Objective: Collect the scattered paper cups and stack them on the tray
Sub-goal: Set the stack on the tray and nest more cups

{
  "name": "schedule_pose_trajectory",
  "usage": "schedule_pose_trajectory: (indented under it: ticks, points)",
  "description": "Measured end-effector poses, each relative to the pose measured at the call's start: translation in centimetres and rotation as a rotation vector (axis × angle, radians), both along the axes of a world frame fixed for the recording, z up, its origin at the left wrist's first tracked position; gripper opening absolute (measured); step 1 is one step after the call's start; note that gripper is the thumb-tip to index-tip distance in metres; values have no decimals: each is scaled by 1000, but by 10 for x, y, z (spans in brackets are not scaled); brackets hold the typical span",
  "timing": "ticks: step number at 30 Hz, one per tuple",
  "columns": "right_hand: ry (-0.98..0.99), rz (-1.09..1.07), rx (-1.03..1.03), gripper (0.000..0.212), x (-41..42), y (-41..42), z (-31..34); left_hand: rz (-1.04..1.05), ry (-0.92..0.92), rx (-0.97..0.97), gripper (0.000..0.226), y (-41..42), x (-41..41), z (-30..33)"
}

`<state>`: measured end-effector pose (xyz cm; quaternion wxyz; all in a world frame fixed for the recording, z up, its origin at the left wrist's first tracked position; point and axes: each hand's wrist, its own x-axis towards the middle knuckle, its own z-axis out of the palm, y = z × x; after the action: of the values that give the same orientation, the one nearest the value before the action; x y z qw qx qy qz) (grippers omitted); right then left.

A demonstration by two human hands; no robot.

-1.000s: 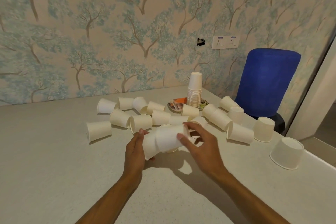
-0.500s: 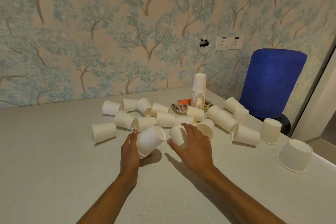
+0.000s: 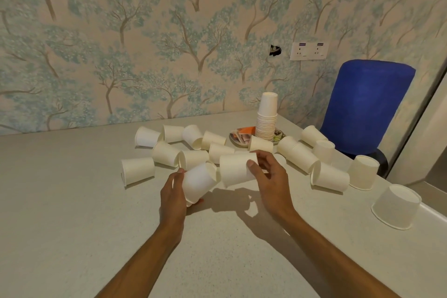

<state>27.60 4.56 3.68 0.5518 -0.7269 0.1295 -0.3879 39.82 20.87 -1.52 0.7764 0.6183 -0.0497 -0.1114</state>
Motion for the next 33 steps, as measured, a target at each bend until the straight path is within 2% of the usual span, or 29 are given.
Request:
schedule_pose_trajectory:
  ticks: [3, 7, 12, 14, 15, 17, 18, 21, 24, 26, 28, 30, 33]
  points:
    - [63, 104, -124, 31, 4, 8, 4, -22, -14, 15, 27, -4, -5, 0]
    - [219, 250, -293, 44, 23, 32, 1, -13, 10, 46, 40, -6, -12, 9]
    - [213, 338, -275, 50, 56, 39, 12, 95, 14, 18, 48, 21, 7, 16]
    - [266, 230, -446, 42, 74, 35, 16, 130, 28, 16, 54, 40, 18, 16]
    - [320, 159, -620, 42, 84, 32, 17, 142, 38, 16, 54, 50, 24, 15]
    - [443, 71, -975, 55, 106, 29, 16, 155, 60, 6, 52, 71, 35, 11]
    - [503, 64, -1074, 63, 117, 28, 15, 161, 68, -2, 51, 80, 39, 10]
    - [620, 84, -1193, 72, 142, 28, 8, 170, 85, -27, 47, 96, 50, 7]
    - [609, 58, -1287, 66, 156, 29, -1, 147, 90, -71, 45, 101, 53, 7]
    - [583, 61, -1269, 65, 161, 33, -4, 144, 97, -85, 43, 105, 55, 4]
    - [507, 65, -1143, 67, 157, 34, -1, 156, 113, -108, 40, 107, 56, 3]
    - [396, 116, -864, 68, 144, 33, 8, 164, 133, -126, 38, 106, 57, 3]
    - [269, 304, -481, 66, 119, 36, 27, 168, 139, -117, 37, 101, 57, 5]
